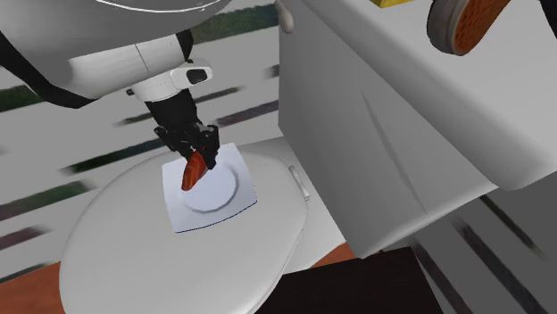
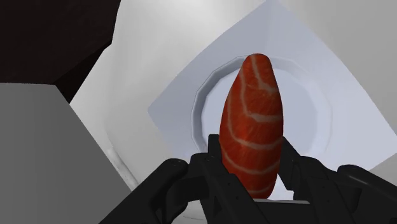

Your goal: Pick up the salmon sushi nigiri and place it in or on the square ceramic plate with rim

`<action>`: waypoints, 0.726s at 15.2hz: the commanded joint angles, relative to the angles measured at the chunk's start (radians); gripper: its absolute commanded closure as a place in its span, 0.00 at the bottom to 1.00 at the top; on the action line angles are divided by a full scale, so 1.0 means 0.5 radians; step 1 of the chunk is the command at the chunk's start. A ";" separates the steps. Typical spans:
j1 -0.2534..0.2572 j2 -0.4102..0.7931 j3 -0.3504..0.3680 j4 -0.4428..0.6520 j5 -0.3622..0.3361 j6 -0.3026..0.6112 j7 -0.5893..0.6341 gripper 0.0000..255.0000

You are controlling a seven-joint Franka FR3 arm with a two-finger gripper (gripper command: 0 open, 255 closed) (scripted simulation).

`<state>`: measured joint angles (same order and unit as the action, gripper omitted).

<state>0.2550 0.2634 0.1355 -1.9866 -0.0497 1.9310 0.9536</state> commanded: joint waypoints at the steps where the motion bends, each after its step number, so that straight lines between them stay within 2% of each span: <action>1: 0.007 0.019 0.003 -0.022 -0.001 0.041 0.015 1.00; 11: 0.014 0.178 -0.006 -0.080 -0.028 0.256 0.034 1.00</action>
<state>0.2613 0.3467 0.1325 -2.0241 -0.0628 2.0503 0.9693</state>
